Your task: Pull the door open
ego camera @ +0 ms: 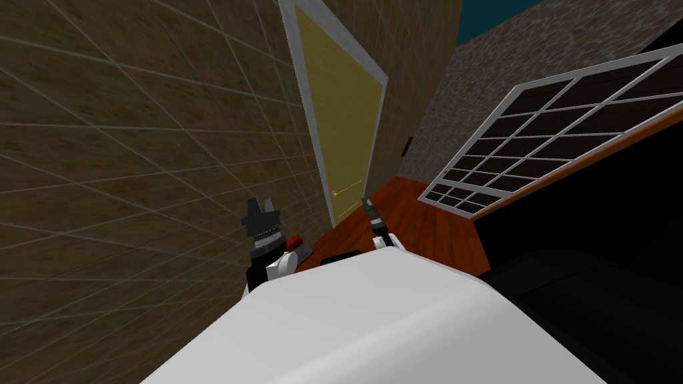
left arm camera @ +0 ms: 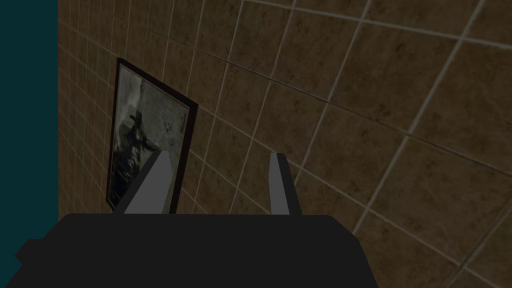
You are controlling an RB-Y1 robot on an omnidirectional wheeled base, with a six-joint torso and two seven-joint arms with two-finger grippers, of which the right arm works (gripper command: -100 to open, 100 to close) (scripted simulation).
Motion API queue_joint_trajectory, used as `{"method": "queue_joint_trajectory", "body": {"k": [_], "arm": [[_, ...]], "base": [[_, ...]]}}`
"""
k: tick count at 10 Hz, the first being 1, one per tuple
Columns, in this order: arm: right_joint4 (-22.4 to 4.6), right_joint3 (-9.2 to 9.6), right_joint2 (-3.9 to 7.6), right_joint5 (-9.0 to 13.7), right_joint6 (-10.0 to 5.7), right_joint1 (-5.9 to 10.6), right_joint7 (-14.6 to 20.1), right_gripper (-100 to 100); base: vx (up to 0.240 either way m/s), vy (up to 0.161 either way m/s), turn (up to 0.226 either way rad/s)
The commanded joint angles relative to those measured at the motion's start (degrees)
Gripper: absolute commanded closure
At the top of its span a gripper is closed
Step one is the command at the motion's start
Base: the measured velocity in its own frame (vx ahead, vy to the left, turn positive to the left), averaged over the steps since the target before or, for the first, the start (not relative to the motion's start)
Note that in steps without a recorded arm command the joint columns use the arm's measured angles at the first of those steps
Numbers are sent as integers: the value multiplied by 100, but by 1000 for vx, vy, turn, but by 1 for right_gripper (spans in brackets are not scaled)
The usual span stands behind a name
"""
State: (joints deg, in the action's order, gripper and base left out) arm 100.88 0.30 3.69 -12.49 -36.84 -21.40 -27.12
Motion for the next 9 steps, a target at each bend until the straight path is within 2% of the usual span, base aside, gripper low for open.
{"method": "queue_joint_trajectory", "body": {"k": [1,2,3,4,5,9], "arm": [[-272,22,33,-136,-73,54,-252,-100],[-404,33,44,-222,-127,108,-404,-100],[-465,33,44,-222,-127,108,-404,-100],[-658,45,56,-307,-182,162,-556,-100],[-658,45,56,-307,-182,162,-556,-100],[-1370,92,93,-649,-400,378,-1163,-100]], "base": [[113,-40,37],[96,-27,29],[55,-19,8],[49,-25,18],[36,-22,10],[79,-32,27]]}}
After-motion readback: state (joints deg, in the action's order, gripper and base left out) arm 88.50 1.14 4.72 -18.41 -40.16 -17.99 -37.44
